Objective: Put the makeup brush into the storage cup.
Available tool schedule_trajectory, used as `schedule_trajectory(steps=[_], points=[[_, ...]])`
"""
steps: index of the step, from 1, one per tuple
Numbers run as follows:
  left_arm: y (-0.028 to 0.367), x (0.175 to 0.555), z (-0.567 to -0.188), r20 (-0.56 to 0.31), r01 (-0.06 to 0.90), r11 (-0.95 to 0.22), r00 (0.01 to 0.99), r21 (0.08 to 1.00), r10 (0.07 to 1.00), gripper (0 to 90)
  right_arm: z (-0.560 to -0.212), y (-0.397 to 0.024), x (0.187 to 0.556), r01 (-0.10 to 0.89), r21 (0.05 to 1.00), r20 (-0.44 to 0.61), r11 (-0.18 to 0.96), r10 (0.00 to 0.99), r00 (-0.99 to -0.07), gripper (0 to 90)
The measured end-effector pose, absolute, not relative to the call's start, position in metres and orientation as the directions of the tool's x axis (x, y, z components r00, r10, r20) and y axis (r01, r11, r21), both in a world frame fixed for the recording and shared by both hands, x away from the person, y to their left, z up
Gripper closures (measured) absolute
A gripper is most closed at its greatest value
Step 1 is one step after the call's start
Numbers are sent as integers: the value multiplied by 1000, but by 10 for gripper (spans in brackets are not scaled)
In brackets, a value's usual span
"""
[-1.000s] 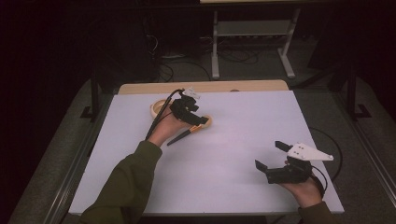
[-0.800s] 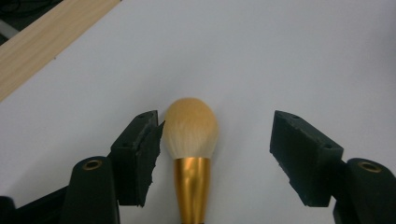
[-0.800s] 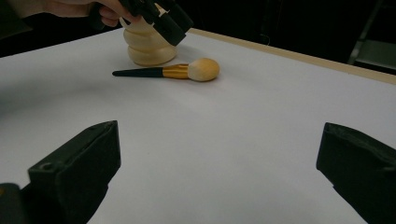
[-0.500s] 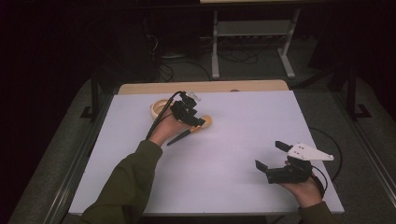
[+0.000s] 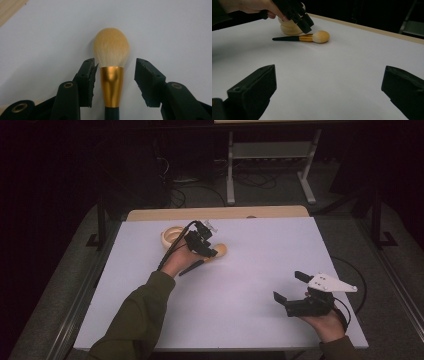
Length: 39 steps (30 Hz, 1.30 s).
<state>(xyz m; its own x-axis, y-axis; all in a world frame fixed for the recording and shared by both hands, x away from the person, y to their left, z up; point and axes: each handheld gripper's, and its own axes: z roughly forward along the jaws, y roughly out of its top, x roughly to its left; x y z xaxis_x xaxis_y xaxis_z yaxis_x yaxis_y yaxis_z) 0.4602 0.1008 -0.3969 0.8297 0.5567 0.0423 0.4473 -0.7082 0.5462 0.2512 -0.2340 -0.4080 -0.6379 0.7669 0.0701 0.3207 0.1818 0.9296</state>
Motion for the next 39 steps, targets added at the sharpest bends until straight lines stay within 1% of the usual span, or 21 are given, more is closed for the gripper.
schedule_trajectory(steps=[5, 11, 14, 16, 27, 39], points=[[101, 461, -400, 48, 455, -716, 827, 530, 561, 562, -408, -234, 251, 320, 930, 69, 182, 767, -638, 0], [98, 461, -403, 64, 460, -732, 825, 502, 562, 576, -408, -234, 252, 318, 930, 66, 185, 767, -638, 0], [97, 460, -404, 67, 460, -737, 825, 495, 561, 579, -408, -234, 251, 318, 930, 66, 185, 767, -638, 0], [95, 460, -406, 87, 457, -748, 824, 481, 559, 580, -409, -234, 252, 318, 930, 65, 185, 767, -639, 0], [91, 458, -410, 91, 469, -755, 820, 459, 564, 596, -409, -235, 251, 318, 930, 65, 186, 767, -639, 0], [90, 458, -413, 115, 474, -770, 816, 427, 566, 601, -409, -235, 251, 318, 930, 64, 187, 767, -639, 0]])
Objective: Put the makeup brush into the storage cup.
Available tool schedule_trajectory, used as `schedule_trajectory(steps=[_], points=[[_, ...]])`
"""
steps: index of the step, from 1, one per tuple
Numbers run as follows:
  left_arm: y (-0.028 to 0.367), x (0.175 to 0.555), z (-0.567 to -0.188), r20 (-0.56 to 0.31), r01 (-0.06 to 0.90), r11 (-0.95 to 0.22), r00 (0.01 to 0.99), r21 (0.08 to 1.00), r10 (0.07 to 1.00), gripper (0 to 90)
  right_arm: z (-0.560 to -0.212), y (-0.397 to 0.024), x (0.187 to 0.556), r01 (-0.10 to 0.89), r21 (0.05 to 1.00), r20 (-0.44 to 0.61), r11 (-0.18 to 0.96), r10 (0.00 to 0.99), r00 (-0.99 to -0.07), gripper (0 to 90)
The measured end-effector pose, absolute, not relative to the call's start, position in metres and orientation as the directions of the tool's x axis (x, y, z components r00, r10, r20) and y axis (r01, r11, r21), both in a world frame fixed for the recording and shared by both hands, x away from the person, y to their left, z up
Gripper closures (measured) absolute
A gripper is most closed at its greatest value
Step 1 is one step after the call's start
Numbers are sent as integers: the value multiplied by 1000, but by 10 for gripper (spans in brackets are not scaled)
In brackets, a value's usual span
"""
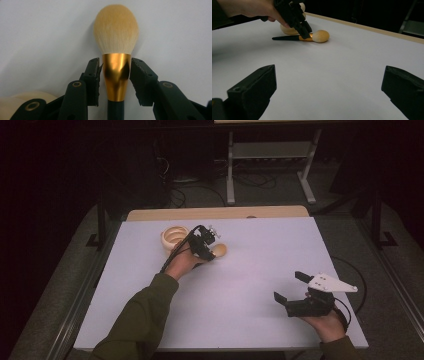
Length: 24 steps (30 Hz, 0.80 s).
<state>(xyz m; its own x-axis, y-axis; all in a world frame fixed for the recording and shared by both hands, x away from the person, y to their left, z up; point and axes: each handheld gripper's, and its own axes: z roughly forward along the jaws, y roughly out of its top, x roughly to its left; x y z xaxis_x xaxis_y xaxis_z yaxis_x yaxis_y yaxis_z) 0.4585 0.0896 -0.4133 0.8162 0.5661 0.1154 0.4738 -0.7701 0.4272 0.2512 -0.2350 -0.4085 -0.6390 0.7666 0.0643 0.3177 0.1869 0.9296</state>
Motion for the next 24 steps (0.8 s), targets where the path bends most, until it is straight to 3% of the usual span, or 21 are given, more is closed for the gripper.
schedule_trajectory(steps=[24], points=[[83, 456, -419, 106, 481, -781, 821, 399, 560, 613, -409, -235, 251, 316, 930, 62, 189, 766, -640, 0]])
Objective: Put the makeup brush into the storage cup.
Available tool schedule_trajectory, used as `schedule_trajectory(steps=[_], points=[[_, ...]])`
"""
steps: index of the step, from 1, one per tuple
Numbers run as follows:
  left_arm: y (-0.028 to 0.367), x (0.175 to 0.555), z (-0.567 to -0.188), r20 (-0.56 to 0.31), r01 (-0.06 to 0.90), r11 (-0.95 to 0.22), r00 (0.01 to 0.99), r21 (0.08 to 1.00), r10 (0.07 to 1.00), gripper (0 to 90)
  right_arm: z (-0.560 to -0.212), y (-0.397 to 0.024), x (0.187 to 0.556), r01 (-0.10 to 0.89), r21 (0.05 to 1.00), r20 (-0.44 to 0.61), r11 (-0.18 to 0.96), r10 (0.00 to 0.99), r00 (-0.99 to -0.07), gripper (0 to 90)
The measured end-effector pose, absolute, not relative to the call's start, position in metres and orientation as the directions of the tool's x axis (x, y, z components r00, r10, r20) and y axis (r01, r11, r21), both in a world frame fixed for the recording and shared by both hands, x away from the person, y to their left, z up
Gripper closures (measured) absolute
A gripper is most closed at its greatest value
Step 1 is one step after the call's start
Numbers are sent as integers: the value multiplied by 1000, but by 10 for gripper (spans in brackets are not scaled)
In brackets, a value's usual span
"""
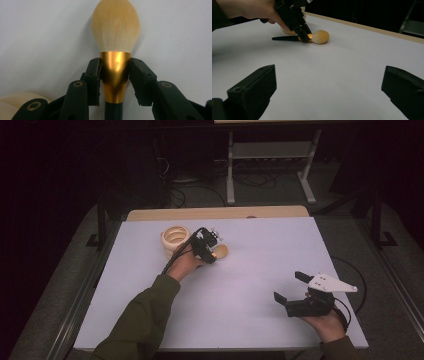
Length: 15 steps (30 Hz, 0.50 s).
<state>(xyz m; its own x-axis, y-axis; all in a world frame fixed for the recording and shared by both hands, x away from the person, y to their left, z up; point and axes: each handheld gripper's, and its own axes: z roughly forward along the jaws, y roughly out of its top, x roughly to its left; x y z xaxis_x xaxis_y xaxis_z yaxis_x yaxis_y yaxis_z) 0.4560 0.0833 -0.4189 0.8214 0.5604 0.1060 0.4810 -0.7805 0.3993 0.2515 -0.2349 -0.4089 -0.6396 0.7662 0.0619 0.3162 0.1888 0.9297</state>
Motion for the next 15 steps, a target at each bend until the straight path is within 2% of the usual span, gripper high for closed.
schedule_trajectory(steps=[15], points=[[81, 456, -422, 94, 487, -777, 821, 398, 563, 612, -409, -235, 252, 317, 930, 63, 189, 765, -641, 0]])
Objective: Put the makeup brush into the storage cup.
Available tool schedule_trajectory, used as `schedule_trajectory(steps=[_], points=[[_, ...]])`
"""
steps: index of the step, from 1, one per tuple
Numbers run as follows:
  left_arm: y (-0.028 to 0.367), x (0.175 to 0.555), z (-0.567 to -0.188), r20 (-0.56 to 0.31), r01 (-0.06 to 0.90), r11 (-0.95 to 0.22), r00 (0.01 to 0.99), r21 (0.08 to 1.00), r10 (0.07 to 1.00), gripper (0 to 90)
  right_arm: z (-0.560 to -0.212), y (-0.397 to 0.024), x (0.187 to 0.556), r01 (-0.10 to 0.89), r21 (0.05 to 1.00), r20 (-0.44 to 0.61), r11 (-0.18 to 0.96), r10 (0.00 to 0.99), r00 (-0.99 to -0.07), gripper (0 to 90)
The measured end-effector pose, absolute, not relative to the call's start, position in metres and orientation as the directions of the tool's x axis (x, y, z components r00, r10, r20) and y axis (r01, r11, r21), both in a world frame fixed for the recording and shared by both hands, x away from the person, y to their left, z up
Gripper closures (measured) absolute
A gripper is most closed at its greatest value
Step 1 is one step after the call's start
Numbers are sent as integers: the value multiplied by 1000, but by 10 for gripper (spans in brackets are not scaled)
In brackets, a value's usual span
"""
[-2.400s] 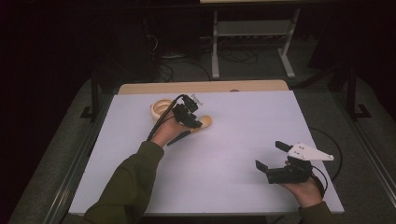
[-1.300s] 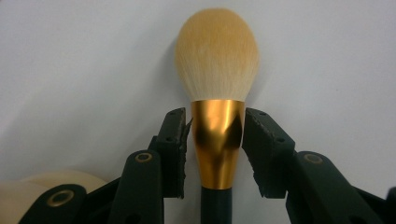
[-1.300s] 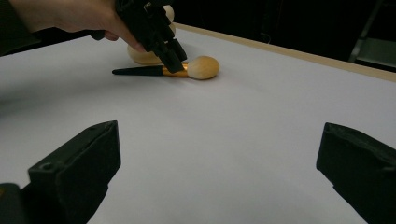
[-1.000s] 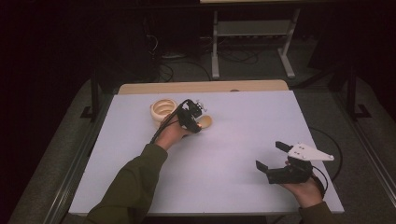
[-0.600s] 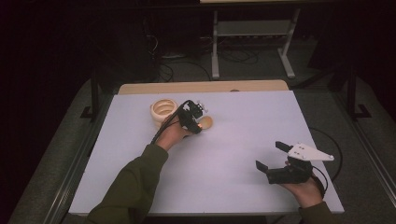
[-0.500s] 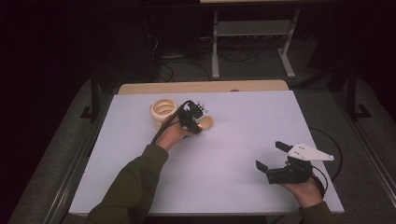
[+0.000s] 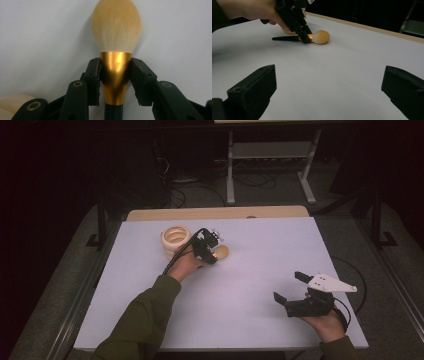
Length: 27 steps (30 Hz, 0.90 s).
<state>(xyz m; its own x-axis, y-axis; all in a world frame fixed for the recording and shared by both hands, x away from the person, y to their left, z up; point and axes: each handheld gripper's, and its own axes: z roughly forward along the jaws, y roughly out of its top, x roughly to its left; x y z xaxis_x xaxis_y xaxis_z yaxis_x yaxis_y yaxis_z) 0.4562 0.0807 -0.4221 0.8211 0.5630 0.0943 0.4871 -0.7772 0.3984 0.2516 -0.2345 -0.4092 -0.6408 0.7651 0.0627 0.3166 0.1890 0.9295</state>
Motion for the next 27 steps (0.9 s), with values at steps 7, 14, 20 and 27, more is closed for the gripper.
schedule_trajectory(steps=[7, 14, 20, 27], points=[[81, 456, -422, 84, 496, -773, 818, 395, 568, 617, -409, -235, 252, 317, 930, 64, 188, 765, -641, 0], [80, 458, -422, 61, 518, -763, 811, 386, 582, 626, -409, -234, 252, 321, 928, 67, 189, 763, -643, 0], [79, 459, -419, 35, 531, -767, 814, 360, 580, 625, -409, -234, 252, 324, 927, 71, 186, 764, -641, 0], [77, 460, -417, 16, 529, -771, 821, 353, 571, 601, -410, -235, 252, 323, 928, 70, 186, 763, -642, 0]])
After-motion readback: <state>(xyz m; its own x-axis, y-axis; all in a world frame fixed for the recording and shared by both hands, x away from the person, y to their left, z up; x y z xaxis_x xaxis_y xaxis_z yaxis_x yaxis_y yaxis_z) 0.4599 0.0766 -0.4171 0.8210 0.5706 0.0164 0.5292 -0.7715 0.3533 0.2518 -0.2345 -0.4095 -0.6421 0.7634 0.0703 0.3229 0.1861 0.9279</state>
